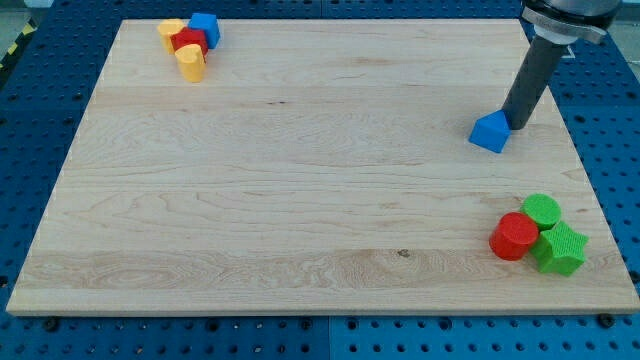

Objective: Slide the blue triangle to the left side of the red circle

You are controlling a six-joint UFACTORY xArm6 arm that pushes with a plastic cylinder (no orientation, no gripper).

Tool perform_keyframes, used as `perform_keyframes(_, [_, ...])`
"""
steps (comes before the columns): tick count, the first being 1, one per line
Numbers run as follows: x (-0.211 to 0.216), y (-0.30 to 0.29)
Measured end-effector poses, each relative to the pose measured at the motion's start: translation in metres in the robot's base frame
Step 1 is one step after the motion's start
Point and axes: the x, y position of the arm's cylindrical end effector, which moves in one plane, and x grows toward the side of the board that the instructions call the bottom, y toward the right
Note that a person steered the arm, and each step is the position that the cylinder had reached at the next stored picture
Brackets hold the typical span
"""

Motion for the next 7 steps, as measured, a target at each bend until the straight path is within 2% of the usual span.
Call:
perform_keyframes(3, [0.004, -0.043])
perform_keyframes(5, [0.022, -0.053])
perform_keyframes(7, [0.032, -0.090])
